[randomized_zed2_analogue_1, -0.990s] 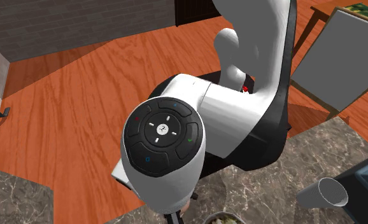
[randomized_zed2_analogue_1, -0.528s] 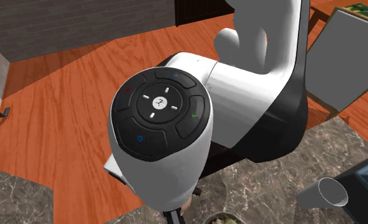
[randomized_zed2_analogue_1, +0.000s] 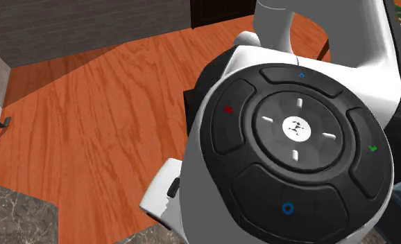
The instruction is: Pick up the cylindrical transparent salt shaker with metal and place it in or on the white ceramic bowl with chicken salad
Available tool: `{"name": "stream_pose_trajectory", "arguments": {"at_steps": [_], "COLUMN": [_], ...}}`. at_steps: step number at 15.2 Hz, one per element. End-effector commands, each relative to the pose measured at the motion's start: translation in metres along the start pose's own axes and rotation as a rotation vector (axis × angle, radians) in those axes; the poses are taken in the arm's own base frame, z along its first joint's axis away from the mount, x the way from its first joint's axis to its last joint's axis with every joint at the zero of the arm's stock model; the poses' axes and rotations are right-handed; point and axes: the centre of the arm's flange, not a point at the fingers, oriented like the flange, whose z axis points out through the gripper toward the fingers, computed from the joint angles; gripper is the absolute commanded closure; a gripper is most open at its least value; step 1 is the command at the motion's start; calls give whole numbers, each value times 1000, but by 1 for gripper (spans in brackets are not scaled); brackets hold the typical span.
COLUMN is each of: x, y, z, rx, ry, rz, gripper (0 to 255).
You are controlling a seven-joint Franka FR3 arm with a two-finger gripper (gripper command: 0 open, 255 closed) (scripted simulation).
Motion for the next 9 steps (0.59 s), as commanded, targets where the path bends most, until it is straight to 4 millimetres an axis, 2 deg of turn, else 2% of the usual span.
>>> {"name": "stream_pose_trajectory", "arguments": {"at_steps": [1, 9], "x": [-14, -68], "y": [-19, -97], "z": [-13, -53], "rx": [0, 0], "ry": [0, 0], "rz": [1, 1], "gripper": [255, 255]}}
